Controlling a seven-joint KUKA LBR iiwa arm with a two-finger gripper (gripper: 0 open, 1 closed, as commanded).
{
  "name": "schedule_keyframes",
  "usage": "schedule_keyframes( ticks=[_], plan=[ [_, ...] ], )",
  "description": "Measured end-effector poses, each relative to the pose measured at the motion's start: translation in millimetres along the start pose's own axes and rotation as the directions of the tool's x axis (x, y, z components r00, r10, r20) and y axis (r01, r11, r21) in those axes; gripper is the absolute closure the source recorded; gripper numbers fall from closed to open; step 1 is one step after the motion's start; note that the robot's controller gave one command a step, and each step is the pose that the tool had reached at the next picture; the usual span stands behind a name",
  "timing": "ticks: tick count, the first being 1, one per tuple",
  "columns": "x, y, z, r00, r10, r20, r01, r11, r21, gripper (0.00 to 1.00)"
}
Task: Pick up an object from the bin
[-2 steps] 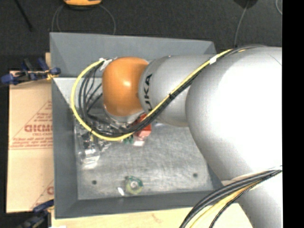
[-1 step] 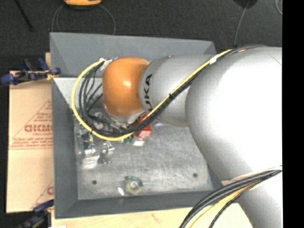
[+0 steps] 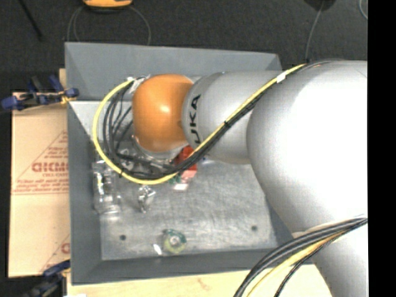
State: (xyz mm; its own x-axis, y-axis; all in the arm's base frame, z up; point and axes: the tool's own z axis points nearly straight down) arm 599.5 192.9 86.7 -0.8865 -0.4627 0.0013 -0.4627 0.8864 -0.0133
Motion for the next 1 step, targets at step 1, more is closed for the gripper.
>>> schedule_keyframes(
  ticks=[1],
  plan=[
    [69.9, -94.7, -7.7, 0.997, -0.082, 0.002, 0.082, 0.997, -0.009, 0.0]
  ],
)
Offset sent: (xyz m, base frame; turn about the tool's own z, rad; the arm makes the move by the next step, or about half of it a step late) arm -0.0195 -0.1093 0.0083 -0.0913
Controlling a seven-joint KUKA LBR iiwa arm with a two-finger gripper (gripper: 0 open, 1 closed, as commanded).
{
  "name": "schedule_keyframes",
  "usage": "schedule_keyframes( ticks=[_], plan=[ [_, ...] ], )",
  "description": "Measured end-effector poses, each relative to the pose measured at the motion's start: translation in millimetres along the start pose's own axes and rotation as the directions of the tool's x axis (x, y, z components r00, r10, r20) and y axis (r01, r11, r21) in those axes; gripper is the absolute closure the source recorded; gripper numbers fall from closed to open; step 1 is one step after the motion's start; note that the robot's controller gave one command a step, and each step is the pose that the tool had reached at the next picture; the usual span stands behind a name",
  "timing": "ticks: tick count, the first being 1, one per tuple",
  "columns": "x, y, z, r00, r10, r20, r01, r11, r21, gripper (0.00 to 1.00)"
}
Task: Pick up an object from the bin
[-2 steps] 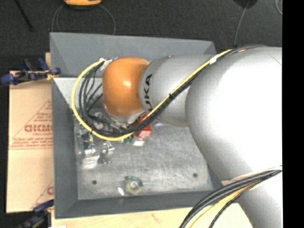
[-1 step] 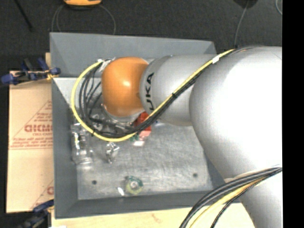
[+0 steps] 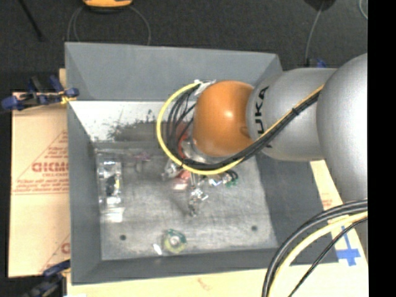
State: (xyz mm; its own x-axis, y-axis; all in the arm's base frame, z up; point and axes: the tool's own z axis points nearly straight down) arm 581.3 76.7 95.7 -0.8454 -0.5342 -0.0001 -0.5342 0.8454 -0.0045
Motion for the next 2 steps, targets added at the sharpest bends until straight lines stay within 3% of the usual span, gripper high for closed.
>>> schedule_keyframes(
  ticks=[1, 2],
  plan=[
    [-32.5, -30.1, -16.9, 0.981, -0.196, 0.007, 0.196, 0.981, 0.0, 0.0],
    [-2.4, -93.0, 15.5, 0.982, -0.19, 0.003, 0.19, 0.982, -0.001, 0.0]
  ],
)
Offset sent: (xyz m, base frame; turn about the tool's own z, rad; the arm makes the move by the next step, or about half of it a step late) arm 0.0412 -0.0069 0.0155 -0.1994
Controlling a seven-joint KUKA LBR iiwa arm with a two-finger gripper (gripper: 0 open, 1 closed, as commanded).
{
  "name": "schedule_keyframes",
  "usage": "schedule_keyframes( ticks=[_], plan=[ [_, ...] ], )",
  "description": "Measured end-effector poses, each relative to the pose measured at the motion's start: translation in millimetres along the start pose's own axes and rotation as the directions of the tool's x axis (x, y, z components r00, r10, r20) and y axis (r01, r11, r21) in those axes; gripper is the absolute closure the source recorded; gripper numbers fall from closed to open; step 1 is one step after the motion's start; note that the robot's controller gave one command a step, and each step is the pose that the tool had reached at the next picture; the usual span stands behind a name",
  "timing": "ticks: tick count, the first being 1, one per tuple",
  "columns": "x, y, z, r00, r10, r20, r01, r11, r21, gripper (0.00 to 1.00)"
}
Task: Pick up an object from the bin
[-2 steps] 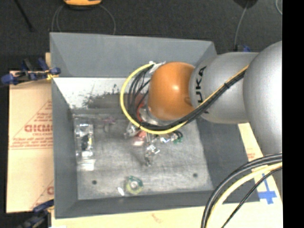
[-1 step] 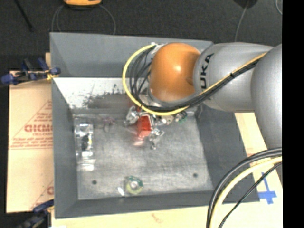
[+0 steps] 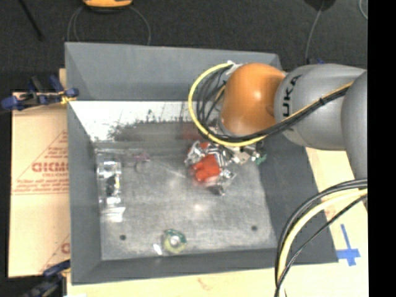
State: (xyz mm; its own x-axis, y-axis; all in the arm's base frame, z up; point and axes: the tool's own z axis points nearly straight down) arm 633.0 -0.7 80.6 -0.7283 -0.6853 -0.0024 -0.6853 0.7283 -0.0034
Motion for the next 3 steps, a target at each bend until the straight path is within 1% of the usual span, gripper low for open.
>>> schedule_keyframes(
  ticks=[1, 2, 3],
  plan=[
    [-6.3, -8.1, -25.0, 1.0, 0.005, 0.003, -0.005, 1.0, 0.002, 0.0],
    [1.5, -34.1, 6.3, 0.992, -0.126, 0.009, 0.126, 0.992, 0.003, 0.0],
    [-0.3, -34.1, 4.3, 0.992, -0.122, 0.014, 0.122, 0.993, 0.004, 1.0]
  ],
)
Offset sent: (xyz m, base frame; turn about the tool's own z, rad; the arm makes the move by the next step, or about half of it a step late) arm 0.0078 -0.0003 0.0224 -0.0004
